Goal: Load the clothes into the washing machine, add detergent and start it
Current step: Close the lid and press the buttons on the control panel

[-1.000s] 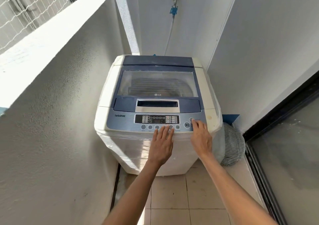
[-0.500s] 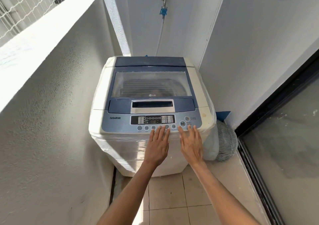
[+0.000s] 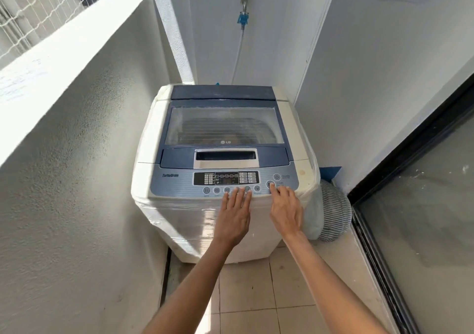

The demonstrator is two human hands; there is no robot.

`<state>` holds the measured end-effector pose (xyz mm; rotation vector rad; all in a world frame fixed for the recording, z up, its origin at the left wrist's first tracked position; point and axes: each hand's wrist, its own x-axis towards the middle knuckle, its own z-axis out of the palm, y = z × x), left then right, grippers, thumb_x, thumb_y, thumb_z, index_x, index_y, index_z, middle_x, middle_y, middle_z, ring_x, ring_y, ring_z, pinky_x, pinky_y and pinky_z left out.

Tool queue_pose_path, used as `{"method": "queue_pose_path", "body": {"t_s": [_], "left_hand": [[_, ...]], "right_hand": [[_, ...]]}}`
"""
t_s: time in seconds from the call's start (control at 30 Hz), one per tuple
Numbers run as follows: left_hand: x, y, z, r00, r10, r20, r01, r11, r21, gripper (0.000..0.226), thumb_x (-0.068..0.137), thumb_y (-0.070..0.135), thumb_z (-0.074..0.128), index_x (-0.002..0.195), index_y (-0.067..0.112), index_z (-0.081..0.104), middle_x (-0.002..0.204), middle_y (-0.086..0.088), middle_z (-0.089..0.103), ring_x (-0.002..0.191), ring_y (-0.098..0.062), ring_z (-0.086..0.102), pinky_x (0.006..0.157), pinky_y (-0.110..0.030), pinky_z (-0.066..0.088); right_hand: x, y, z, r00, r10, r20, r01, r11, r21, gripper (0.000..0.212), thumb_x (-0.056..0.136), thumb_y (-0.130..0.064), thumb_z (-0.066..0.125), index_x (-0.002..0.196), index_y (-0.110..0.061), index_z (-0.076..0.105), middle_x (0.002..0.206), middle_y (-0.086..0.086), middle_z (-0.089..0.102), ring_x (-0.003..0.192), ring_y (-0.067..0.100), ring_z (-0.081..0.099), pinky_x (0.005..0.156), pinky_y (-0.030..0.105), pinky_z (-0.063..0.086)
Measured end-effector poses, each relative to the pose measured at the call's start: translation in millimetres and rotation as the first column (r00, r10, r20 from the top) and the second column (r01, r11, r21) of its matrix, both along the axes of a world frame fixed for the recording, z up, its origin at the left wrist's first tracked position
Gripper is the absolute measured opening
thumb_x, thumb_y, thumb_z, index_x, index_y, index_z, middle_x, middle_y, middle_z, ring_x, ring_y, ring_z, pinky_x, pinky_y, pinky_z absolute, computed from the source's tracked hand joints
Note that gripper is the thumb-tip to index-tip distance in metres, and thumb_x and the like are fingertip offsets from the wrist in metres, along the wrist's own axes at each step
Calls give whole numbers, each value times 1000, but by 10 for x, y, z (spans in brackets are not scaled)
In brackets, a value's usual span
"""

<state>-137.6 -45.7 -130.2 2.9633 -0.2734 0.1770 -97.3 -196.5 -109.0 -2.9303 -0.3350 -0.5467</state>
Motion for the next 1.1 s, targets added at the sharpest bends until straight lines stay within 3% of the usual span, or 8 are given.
{"method": "queue_pose_path", "body": {"t_s": [0.1,0.2,0.7,0.8,0.93,1.0,1.1], "left_hand": [[8,-17,19,1000,-2,1,2,1000,-14,50,89,29,33,130,12,57,129,-10,60,120,-28,57,103,-47,43],[31,-13,9,999,4,41,-3,1000,-15,49,89,29,34,129,13,57,125,-10,62,117,-29,59,99,-48,46],[155,-30,1,987,6,158,-7,1000,7,45,93,33,33,135,23,48,110,-6,55,102,-27,55,98,-50,43],[151,-28,-39,984,-1,176,2,1000,-5,46,94,32,35,137,21,45,112,-8,54,105,-29,54,100,-51,41],[80,-9,-140,989,-3,149,7,1000,-27,51,94,33,31,141,14,37,130,-14,55,121,-34,52,108,-52,29],[30,32,-180,993,-17,118,21,999,-35,52,94,33,29,141,11,33,138,-14,52,128,-32,49,109,-50,23],[-68,165,-210,993,51,106,-41,995,-92,53,93,34,33,141,10,38,143,-14,45,134,-32,41,113,-49,15]], "right_hand": [[-12,-19,-2,1000,8,25,-8,1000,5,38,79,-3,68,115,-10,64,89,7,65,80,23,62,63,32,55],[-7,-30,-3,999,16,47,-16,1000,-3,38,77,-1,69,113,-11,66,87,7,64,80,23,62,67,34,56],[39,-51,-2,997,31,69,-30,999,-23,36,75,-2,72,110,-12,67,81,6,63,71,22,60,61,31,56],[27,-54,0,996,31,81,-28,999,-37,37,75,-1,70,110,-13,67,82,6,62,71,21,59,60,30,54],[8,-18,-7,999,-1,43,2,1000,-8,38,77,-1,69,113,-15,66,87,7,63,77,23,59,61,31,53],[-13,39,-17,999,2,33,-4,999,54,36,81,-2,65,113,-17,66,94,8,64,87,27,61,71,37,54],[-134,264,-24,993,102,67,-107,991,76,38,89,-6,44,117,-22,64,118,8,60,114,27,56,100,43,44]]}}
